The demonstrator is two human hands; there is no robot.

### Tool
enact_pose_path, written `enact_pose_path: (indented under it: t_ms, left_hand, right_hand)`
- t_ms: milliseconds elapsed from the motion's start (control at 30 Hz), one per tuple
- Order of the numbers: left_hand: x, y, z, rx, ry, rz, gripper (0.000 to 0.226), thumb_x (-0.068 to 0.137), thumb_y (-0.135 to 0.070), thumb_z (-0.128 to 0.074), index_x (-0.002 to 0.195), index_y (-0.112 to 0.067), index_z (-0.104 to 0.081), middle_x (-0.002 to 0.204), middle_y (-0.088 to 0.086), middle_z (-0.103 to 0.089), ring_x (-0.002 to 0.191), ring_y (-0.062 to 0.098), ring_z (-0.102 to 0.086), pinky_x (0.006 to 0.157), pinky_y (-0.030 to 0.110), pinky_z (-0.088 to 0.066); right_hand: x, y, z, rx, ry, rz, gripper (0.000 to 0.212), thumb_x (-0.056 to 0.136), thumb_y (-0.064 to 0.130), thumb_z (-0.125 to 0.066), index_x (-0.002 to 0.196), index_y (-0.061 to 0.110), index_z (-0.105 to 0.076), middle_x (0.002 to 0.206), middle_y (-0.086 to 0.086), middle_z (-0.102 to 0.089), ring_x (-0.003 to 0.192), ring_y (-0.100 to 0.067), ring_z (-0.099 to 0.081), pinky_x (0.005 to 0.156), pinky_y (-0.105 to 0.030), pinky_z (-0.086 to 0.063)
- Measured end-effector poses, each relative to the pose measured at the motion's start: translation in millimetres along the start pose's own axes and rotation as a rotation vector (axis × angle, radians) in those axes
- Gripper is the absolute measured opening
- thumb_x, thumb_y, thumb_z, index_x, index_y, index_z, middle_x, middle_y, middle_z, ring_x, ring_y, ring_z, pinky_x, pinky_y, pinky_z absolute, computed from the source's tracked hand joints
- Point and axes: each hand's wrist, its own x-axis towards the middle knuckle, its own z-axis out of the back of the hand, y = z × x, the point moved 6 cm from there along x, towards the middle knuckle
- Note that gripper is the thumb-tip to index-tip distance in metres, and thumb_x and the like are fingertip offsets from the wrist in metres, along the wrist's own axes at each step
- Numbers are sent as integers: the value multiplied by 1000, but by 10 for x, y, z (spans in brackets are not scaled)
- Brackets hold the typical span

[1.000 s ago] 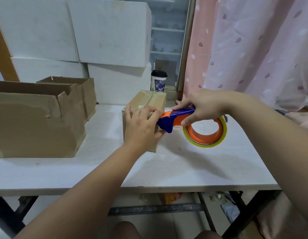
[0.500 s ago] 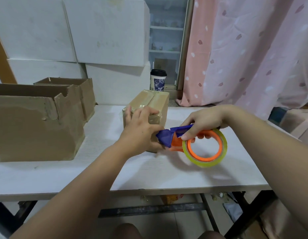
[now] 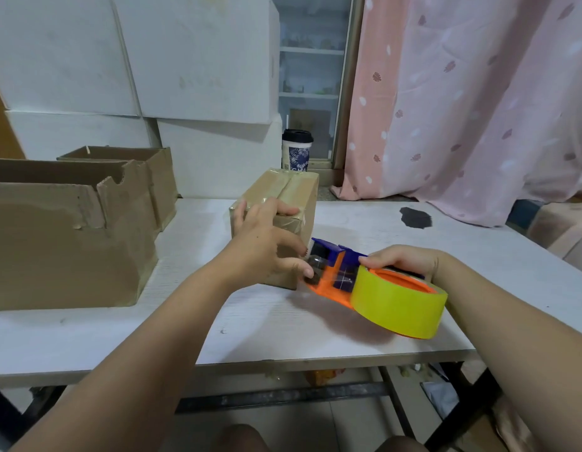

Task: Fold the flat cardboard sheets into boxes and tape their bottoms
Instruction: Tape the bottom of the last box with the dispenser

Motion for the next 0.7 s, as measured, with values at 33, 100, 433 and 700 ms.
enact_pose_path:
  t_ms: [33, 100, 433, 700]
  left_hand:
    - [-3, 2, 8, -22, -9, 8, 46, 58, -68, -54, 79, -33, -76, 122, -11, -35, 132, 12, -22, 111, 44, 13]
    - [-6, 3, 7, -35, -9, 22, 40, 65, -66, -50, 79, -37, -74, 121, -13, -35, 132, 10, -22, 111, 42, 15]
    - [-66, -75, 9, 117, -28, 18, 60, 75, -73, -29, 108, -31, -56, 113, -9, -40, 117, 16, -36, 109, 57, -3]
    - [-40, -61, -42, 220, 17, 29, 66, 82, -48, -62, 141, -42, -33, 118, -7, -40, 118, 19, -38, 111, 55, -1]
  right_hand:
    - [-10, -22, -12, 38, 16, 13, 79, 38, 37, -96, 105, 3, -70, 96, -18, -71, 75, -29, -71, 63, -33, -57]
    - [-22, -66, -8, 93, 28, 44, 73, 37, 35, -97, 100, 4, -75, 94, -18, -72, 74, -28, -71, 60, -32, -57]
    - [-87, -80, 306, 103, -193, 122, 66, 44, 35, -93, 100, 5, -72, 94, -18, -72, 74, -30, -71, 61, -34, -57]
    - [-102, -135, 598, 56, -417, 39, 44, 69, 44, -70, 96, 9, -74, 98, -15, -71, 82, -29, -69, 71, -34, -56]
